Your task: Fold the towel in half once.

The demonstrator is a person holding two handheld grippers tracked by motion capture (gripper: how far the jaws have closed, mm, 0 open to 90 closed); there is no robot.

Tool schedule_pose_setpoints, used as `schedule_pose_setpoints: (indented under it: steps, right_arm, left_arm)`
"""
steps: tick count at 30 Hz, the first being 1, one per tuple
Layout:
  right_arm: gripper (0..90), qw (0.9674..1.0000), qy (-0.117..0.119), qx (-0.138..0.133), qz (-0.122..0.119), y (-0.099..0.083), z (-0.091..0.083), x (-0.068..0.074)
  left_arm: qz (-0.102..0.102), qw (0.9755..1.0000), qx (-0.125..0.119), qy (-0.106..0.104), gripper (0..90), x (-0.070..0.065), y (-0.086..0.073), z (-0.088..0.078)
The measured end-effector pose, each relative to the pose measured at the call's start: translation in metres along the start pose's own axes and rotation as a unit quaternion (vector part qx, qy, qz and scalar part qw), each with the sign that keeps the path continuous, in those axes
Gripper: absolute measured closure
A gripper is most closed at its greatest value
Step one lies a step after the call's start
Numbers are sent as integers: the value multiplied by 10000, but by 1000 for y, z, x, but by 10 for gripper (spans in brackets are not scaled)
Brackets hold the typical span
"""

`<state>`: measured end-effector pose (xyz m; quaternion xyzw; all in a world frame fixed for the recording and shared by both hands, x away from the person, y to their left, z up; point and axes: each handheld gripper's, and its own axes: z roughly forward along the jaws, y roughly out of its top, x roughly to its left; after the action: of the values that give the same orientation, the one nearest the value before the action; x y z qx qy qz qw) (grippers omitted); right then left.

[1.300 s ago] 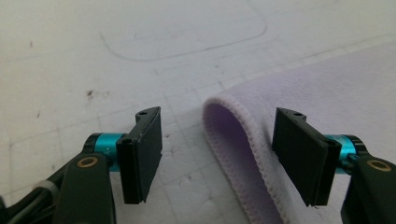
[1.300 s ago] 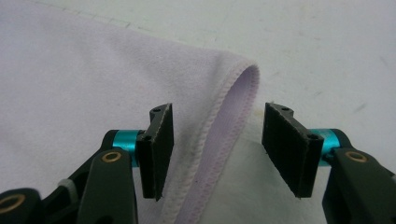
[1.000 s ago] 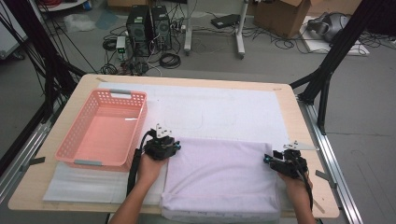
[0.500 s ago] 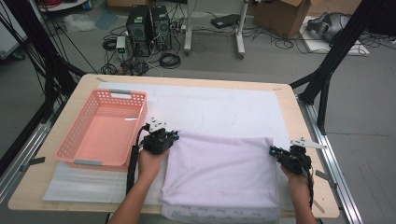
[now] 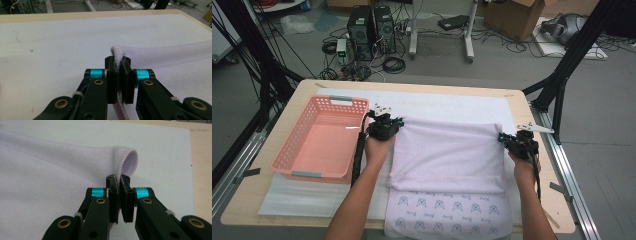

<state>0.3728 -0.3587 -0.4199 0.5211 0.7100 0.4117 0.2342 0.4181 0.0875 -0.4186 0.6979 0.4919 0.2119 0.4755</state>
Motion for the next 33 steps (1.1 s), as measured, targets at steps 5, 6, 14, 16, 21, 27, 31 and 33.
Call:
schedule_pose_setpoints:
  steps: [5, 6, 14, 16, 21, 27, 31, 33]
  right_arm:
    - [867, 10000, -8, 74, 56, 11, 18, -6]
    - [867, 10000, -16, 48, 63, 13, 21, -8]
    - [790, 9996, -2, 209, 168, 14, 40, -17]
    - [702, 9994, -4, 245, 248, 13, 41, -19]
    - [564, 9991, 105, 231, 344, 15, 31, -18]
    - [467, 9992, 124, 90, 358, 19, 9, -13]
    - [471, 9993, 256, 27, 254, 17, -9, -9]
    - [471, 9989, 385, 22, 253, 15, -18, -8]
  left_arm:
    - [-139, 9999, -52, 67, 850, 8, 6, 15]
    - [-104, 9999, 21, 87, 850, 10, 8, 17]
    - [-133, 9999, 71, 78, 649, 11, 10, 29]
    - [-138, 9997, 180, -46, 556, 11, 9, 28]
    - [110, 9992, 309, -227, 498, 4, 12, 17]
    - [241, 9982, 75, -535, 426, -16, 12, 1]
    - [323, 9969, 92, -710, 410, -24, 3, -8]
    - [348, 9963, 76, -788, 407, -27, 0, -14]
